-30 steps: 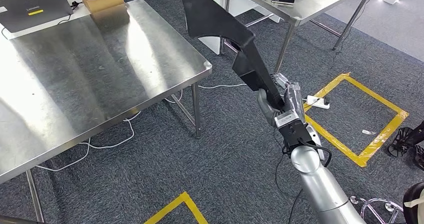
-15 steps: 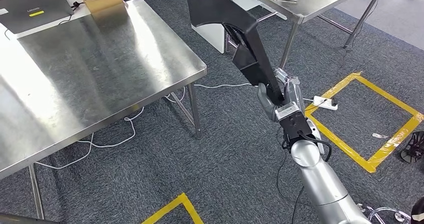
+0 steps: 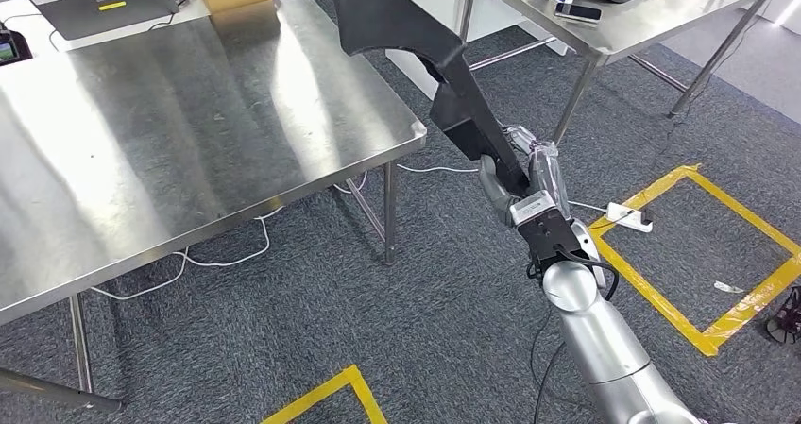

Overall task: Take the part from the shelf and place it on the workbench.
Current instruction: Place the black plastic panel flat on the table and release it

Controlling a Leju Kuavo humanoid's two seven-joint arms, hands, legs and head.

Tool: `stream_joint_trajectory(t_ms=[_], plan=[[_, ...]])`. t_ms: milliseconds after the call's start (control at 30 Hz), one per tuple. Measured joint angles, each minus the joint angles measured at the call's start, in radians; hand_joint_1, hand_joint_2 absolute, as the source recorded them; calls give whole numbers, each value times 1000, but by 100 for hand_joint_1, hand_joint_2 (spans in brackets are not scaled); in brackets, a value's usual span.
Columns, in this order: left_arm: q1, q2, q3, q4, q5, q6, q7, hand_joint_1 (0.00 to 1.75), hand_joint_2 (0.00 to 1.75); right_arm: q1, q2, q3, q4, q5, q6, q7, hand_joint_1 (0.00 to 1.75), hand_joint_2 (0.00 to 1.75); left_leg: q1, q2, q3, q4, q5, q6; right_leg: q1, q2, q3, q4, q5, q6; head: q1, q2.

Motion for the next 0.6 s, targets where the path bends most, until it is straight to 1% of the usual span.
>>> stream_joint_trajectory(t_ms=[33, 67, 100, 133, 167, 200, 233, 267, 300, 333, 367, 400, 433, 467, 500, 533, 567, 600], plan=[[0, -1, 0, 0, 0, 0, 0, 0, 0, 3, 0, 0, 2, 0, 0, 0, 175, 175, -1, -7, 0, 0, 0, 0, 0, 1, -19, 33, -6, 4, 0, 0], [1, -2, 0, 0, 0, 0, 0, 0, 0, 6, 0, 0, 4, 0, -1, 1, 175, 175, -1, -15, 0, 1, -1, -1, -1, 2, -19, 27, 5, 12, 0, 0], [1, -3, 0, 0, -1, -1, 0, 0, 0, 8, 0, 0, 4, 0, -2, 1, 175, 175, -1, -22, 1, 2, -2, -2, -1, 3, 2, -21, 30, 22, 0, 0], [1, -4, 0, 0, -3, -2, 0, 0, 0, 8, 0, 0, 4, 1, -4, 2, 175, 175, -1, -30, 1, 4, -4, -5, -2, 8, 36, -95, 62, 30, 0, 0], [1, -4, 0, 0, -4, -3, 0, 0, 0, 9, 0, 0, 4, 2, -6, 3, 175, 175, -4, -37, 0, 9, -7, -9, -2, 14, 70, -164, 88, 33, 0, 0], [1, -5, 0, 0, -6, -4, 0, 0, 0, 10, 0, -1, 3, 4, -8, 4, 175, 175, -5, -42, -1, 13, -10, -14, -1, 18, 94, -216, 105, 31, 0, 0], [1, -5, 0, 0, -8, -4, 0, 0, 0, 12, 0, -2, 1, 5, -9, 5, 175, 175, -7, -46, -4, 16, -13, -18, -1, 21, 106, -242, 113, 26, 0, 0], [2, -5, 0, 0, -9, -5, 0, 0, 0, 14, 0, -3, 0, 6, -11, 6, 175, 175, -8, -49, -5, 18, -14, -22, 1, 20, 109, -246, 113, 19, -1, 0], [3, -5, 0, 0, -10, -5, 0, 0, 0, 18, 0, -3, -3, 8, -12, 7, 175, 175, -6, -51, -6, 18, -15, -25, -1, 17, 108, -248, 114, 13, -1, 0], [4, -4, 0, 0, -11, -5, 0, 0, 0, 20, 0, -4, -5, 8, -13, 7, 175, 175, -5, -46, -8, 22, -19, -30, -4, 14, 110, -250, 116, 8, 0, 0], [5, -3, 0, 0, -11, -5, -1, 0, 0, 22, 0, -4, -8, 9, -14, 8, 175, 175, -4, -37, -14, 36, -30, -36, -8, 11, 113, -253, 116, 1, -1, 0], [5, -3, 0, 0, -12, -6, -1, 0, 0, 24, 0, -4, -11, 10, -14, 8, 175, 175, -2, -26, -29, 69, -51, -43, -12, 8, 116, -255, 116, -6, -1, 0], [5, -2, 0, 0, -13, -6, -1, 0, 0, 27, 0, -4, -13, 11, -15, 8, 175, 175, 1, -13, -54, 122, -79, -50, -13, 4, 119, -256, 115, -11, -2, 0], [5, -2, 0, 0, -14, -6, -2, 0, 0, 29, 0, -4, -14, 12, -15, 8, 175, 175, 5, -5, -87, 188, -111, -57, -14, 0, 120, -256, 113, -16, -2, 0], [5, -3, 0, 0, -14, -7, -2, 0, 0, 33, 0, -4, -14, 13, -16, 9, 175, 175, 10, -1, -122, 252, -135, -63, -14, -4, 121, -256, 112, -18, -2, 0], [5, -3, 0, 0, -15, -7, -2, 0, 0, 38, -1, -4, -14, 13, -16, 9, 175, 175, 15, 1, -148, 294, -144, -67, -14, -8, 121, -256, 111, -19, -2, 0], [6, -3, 0, 0, -15, -7, -2, 0, 0, 43, 0, -4, -15, 14, -17, 9, 175, 175, 19, 4, -156, 300, -133, -70, -15, -12, 122, -256, 110, -18, -2, 0], [6, -2, 0, 0, -15, -7, -2, 0, 0, 48, 0, -4, -16, 15, -17, 9, 175, 175, 22, 8, -144, 267, -105, -72, -16, -16, 123, -256, 109, -17, -2, 0]])
